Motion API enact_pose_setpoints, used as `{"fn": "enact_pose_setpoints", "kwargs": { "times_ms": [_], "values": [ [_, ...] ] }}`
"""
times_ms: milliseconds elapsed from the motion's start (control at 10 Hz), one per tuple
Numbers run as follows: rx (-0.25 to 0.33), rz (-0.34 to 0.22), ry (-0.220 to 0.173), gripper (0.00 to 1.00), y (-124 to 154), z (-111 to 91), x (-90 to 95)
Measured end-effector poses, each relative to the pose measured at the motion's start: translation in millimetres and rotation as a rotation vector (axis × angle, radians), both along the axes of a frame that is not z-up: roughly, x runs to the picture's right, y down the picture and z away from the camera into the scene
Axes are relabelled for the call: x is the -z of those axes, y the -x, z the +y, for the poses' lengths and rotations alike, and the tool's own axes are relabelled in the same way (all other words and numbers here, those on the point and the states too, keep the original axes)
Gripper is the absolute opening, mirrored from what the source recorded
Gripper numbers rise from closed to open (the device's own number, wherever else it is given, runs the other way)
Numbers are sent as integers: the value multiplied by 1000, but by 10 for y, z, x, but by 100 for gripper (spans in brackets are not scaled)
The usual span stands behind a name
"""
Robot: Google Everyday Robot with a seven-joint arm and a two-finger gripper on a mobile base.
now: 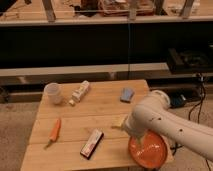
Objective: Move the arm in a circular motion
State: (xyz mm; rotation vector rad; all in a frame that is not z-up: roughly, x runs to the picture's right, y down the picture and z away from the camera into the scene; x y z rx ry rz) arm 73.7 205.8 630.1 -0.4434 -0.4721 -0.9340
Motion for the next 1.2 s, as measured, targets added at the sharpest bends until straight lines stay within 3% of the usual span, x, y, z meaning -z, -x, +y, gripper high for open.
{"fn": "enact_pose_setpoints", "kwargs": {
  "times_ms": [200, 400, 700, 900, 1200],
  "values": [
    [66, -55, -23, 80, 470, -18, 102],
    [157, -109, -61, 80, 1014, -200, 56],
    [259, -123, -116, 80, 1602, -704, -299],
    [291, -81, -151, 80, 1729, -1126, -643],
    [273, 14, -162, 80, 1581, -1647, -1114]
  ]
}}
